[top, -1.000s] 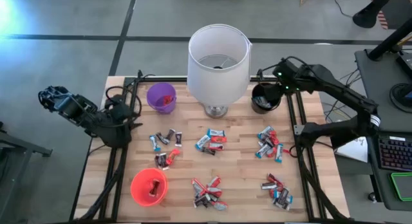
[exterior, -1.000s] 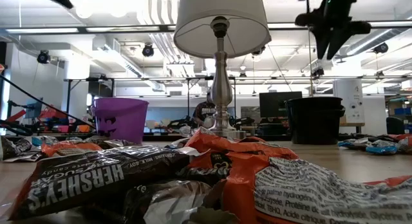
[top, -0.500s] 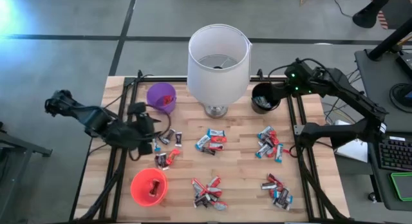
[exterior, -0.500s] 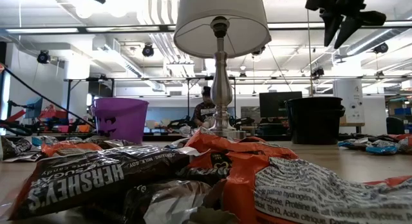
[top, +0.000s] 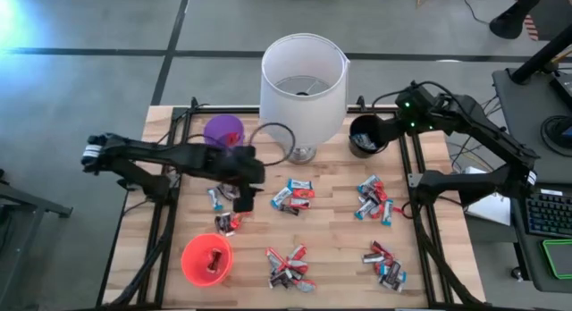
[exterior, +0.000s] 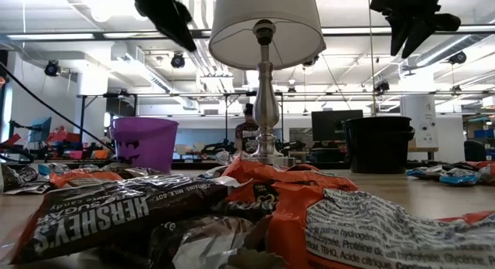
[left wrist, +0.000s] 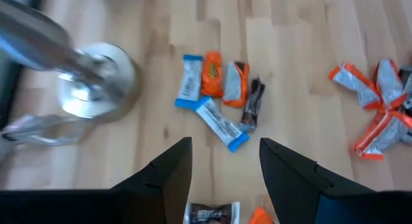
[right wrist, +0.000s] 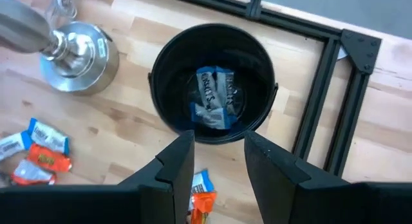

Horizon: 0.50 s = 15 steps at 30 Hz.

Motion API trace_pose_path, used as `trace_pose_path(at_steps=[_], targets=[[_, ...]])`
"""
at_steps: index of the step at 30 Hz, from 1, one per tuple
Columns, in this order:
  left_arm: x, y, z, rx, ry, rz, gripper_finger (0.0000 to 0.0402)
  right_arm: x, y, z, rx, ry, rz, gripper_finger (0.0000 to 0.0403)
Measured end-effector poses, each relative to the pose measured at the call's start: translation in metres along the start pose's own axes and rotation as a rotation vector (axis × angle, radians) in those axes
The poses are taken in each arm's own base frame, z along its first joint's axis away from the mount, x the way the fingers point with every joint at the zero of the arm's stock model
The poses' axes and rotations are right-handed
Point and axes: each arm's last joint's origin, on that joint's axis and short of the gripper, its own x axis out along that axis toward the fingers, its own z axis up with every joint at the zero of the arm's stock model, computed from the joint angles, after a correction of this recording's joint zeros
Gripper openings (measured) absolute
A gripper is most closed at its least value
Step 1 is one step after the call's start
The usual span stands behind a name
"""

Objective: Sort candy
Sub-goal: Put the black chocolate into the orange bucket

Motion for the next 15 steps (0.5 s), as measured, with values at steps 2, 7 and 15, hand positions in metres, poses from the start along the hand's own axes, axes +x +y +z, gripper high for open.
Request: trace_pose_path(at_steps=[2,7,15], targets=[[0.016,-0.001,0.002,0.018,0.031,-0.032,0.0164,0.0,0.0,-0.001,-0.007,0.008,0.009,0.0128],[0.052,-0.007,0.006,0.052,0.055,-0.093,0.0164,-0.001,-0.002,-0.004,-0.044,0.037,-0.009,0.0125],[0.096,-0.014,0.008,0.078,0.069,-0.135,0.0164,-0.002,-0.003,-0.005,-0.061,0.044,-0.012,0.013]])
